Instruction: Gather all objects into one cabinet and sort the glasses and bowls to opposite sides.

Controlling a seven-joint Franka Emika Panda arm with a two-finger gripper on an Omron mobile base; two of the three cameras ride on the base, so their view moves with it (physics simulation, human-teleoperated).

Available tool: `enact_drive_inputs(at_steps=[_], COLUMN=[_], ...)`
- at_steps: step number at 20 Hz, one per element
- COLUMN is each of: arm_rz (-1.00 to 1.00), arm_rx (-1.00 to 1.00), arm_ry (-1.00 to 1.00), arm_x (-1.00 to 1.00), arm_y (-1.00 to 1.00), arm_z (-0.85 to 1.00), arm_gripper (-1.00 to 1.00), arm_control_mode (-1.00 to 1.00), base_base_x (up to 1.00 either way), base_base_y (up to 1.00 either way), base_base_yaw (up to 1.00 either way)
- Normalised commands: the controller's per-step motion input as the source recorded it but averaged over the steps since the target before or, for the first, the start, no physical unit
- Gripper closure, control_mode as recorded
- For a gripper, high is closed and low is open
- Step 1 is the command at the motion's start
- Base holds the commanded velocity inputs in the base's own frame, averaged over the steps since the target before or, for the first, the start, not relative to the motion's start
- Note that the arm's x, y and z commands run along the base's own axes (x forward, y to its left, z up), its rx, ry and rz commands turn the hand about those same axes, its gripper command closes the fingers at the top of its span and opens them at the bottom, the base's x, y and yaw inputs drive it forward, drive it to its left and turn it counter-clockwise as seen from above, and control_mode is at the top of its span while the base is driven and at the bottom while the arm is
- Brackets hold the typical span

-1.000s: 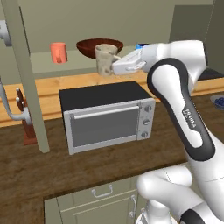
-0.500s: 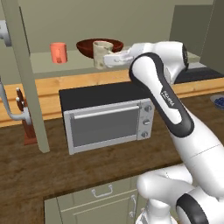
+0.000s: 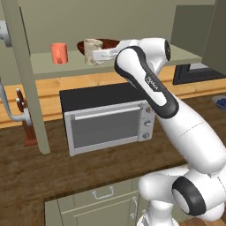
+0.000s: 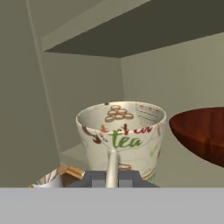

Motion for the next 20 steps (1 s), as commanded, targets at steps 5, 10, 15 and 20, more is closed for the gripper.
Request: enact_drive_inputs(at_steps=[5, 10, 15, 20], arm_rz=[0.00, 0.00, 0.00, 0.00], arm_rx=[0.00, -0.03, -0.01, 0.00], arm_ry=[0.00, 0.00, 0.00, 0.00], arm_x=[0.46, 0.27, 0.24, 0.36], arm_y=[0.48, 0.24, 0.23, 0.12], arm_z=[-0.06, -0.10, -0.17, -0.10], arm_gripper=[1.00, 1.00, 1.00, 1.00], arm_control_mode=[-1.00, -1.00, -1.00, -1.00], base_base_x=[0.00, 0.00, 0.00, 0.00], base_base_y=[0.00, 0.00, 0.00, 0.00], base_base_yaw=[0.00, 0.00, 0.00, 0.00])
